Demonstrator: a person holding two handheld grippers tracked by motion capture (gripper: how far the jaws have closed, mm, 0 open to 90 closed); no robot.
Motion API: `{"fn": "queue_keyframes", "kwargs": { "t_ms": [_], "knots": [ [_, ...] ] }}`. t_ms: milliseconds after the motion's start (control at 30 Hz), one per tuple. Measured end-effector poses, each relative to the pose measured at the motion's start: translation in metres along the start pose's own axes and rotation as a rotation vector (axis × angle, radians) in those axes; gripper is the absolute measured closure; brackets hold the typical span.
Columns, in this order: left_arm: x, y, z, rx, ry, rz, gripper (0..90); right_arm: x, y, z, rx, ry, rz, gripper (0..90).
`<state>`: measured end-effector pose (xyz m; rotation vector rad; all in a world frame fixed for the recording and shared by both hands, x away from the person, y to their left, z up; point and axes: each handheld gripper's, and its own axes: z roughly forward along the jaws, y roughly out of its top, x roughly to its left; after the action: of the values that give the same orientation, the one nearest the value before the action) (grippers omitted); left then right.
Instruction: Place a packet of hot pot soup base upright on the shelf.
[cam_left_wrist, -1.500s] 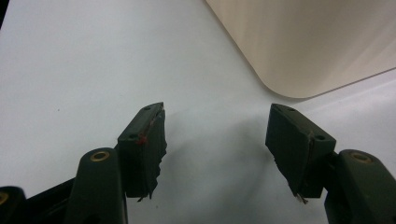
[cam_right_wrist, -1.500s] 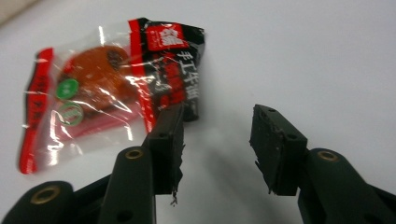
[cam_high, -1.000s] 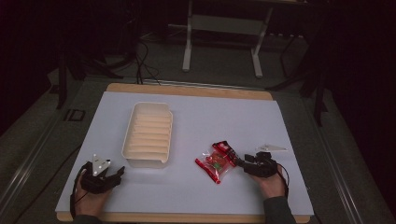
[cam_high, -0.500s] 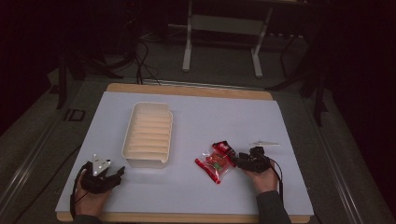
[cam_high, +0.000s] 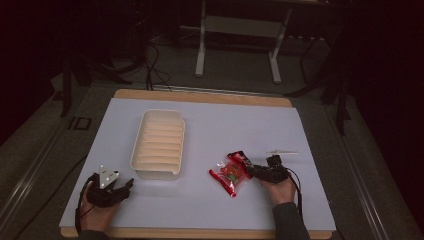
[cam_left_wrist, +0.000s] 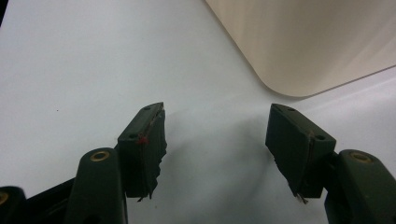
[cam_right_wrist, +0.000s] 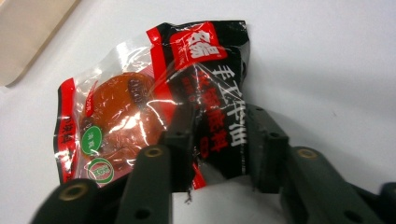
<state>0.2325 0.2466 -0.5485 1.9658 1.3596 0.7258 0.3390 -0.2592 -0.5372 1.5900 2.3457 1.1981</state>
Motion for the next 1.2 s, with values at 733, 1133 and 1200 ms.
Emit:
{"fn": "queue_keyframes", "kwargs": {
  "t_ms": [733,1133,1200],
  "knots": [
    [0.0,0.0,0.0,0.001,-0.001,0.002,37.9,0.025,0.02,-0.011,-0.019,-0.033,-0.117,88.2],
    [0.0,0.0,0.0,0.0,-0.002,0.001,37.9,0.042,0.035,-0.017,-0.052,-0.025,-0.178,88.4],
    [0.0,0.0,0.0,-0.001,-0.002,0.001,37.9,0.044,0.037,-0.018,-0.057,-0.02,-0.183,88.4]
  ]
}}
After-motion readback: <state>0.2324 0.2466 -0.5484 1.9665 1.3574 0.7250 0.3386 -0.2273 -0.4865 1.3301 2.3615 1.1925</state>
